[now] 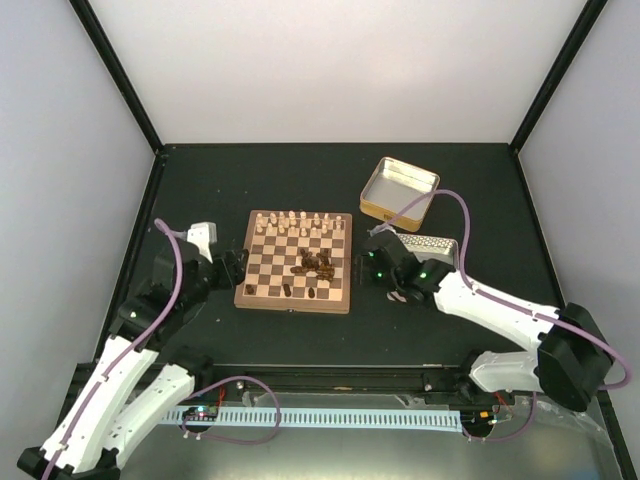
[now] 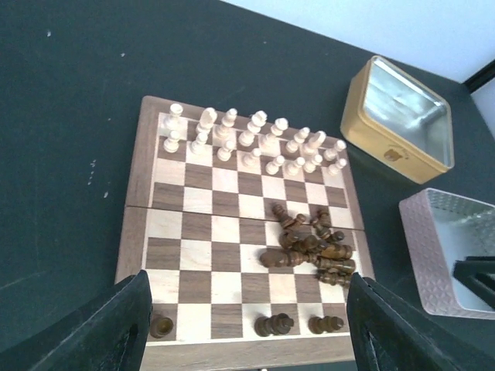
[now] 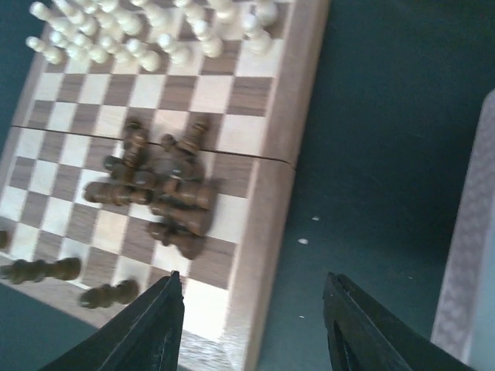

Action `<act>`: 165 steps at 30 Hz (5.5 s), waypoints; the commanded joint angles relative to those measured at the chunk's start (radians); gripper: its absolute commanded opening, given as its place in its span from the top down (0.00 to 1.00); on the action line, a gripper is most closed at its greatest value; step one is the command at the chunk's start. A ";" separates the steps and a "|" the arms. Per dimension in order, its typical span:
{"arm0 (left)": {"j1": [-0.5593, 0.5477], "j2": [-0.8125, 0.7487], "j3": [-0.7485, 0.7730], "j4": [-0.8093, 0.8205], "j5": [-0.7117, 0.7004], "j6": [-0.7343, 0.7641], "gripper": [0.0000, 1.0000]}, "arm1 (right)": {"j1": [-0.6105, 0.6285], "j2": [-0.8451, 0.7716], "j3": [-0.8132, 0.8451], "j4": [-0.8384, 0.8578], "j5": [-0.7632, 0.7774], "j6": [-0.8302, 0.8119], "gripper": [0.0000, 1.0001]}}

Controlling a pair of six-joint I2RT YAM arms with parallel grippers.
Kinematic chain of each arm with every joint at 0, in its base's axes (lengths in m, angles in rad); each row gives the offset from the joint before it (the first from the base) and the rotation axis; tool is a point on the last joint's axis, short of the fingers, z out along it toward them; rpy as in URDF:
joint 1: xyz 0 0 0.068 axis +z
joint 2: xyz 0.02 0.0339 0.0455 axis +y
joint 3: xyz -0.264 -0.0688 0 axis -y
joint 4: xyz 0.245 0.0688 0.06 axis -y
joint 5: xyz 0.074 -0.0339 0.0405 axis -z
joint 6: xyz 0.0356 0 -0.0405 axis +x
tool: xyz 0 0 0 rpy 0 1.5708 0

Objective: Set up the chess pieces on the board
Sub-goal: Pick up the chess piece from the chessboard, then place the chess piece on the chessboard.

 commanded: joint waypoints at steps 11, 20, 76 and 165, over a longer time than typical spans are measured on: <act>0.008 -0.110 -0.001 0.011 0.072 0.024 0.09 | -0.102 0.058 -0.131 0.223 -0.266 -0.159 0.49; 0.007 -0.099 -0.026 0.114 0.069 -0.012 0.05 | -0.055 0.192 -0.063 0.247 -0.230 -0.332 0.59; 0.007 0.134 -0.117 0.358 0.384 0.001 0.01 | 0.043 0.306 -0.018 0.303 -0.111 -0.239 0.80; -0.122 0.537 -0.094 0.160 0.083 0.039 0.96 | 0.037 -0.101 -0.073 0.121 0.041 0.058 0.37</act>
